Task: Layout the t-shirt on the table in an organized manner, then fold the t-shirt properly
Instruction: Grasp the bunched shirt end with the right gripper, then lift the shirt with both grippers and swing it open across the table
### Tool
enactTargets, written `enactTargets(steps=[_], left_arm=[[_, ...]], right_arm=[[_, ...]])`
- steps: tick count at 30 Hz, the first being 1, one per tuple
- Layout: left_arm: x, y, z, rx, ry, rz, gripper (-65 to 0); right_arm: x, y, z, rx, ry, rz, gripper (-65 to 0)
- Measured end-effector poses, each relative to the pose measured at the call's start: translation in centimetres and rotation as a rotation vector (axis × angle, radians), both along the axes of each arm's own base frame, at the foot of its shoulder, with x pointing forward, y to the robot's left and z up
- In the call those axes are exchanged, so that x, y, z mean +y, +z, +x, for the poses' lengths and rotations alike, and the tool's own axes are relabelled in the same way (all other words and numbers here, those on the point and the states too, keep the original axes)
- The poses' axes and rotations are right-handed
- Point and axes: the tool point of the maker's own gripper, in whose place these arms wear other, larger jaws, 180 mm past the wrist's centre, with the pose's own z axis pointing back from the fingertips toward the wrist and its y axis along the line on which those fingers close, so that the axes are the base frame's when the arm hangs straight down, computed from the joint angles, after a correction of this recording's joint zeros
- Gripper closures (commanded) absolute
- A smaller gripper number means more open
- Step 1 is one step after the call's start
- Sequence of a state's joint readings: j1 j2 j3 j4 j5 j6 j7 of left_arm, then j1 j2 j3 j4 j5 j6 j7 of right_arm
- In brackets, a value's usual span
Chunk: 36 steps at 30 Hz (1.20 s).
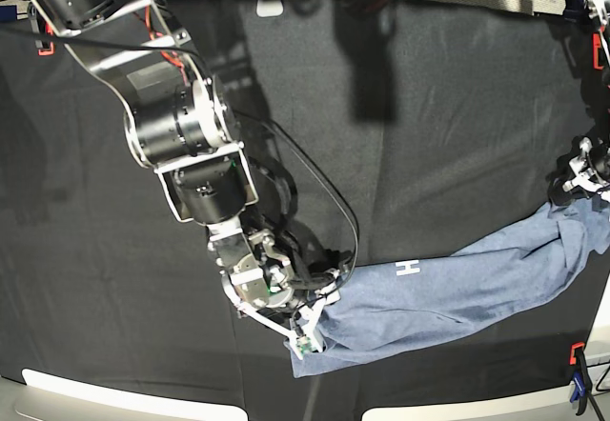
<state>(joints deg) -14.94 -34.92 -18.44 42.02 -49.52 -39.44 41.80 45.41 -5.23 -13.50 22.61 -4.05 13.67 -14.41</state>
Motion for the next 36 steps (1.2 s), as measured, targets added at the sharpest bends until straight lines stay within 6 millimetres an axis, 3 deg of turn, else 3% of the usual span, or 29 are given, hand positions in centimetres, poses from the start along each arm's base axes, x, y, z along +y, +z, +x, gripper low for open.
enactTargets(steps=[7,14,21,24,27,30,33,36], left_arm=[[0.0,0.0,0.0,0.0,0.0,0.0,0.0],[0.0,0.0,0.0,0.0,0.0,0.0,0.0],[0.0,0.0,0.0,-0.003,0.002,0.0,0.0],[0.0,0.0,0.0,-0.004,0.002,0.0,0.0],[0.1,0.5,0.4,-0.029,0.009,0.004,0.0],[0.0,2.4,1.6,-0.093,-0.004,0.029,0.0],[-0.5,6.1,4.2,-0.193,-0.033,0.058,0.0],[-0.9,11.2,7.5,-0.309,-0.068,0.125,0.0]], right_arm=[[-0.2,-0.2,-0.1,0.006,-0.002,-0.003,-26.3],[-0.4,-1.9,-1.4,0.059,0.009,-0.053,0.0],[0.2,-1.9,-1.3,0.018,0.032,-0.073,0.0],[0.9,-0.9,-1.2,-0.008,0.048,-0.069,0.0],[2.2,1.8,-0.5,-0.045,0.1,-0.057,0.0],[1.4,7.8,1.8,-0.18,0.083,-0.075,0.0],[-0.1,14.8,3.4,-0.355,0.059,-0.08,0.0],[-0.9,20.2,3.5,-0.438,0.032,-0.082,0.0]])
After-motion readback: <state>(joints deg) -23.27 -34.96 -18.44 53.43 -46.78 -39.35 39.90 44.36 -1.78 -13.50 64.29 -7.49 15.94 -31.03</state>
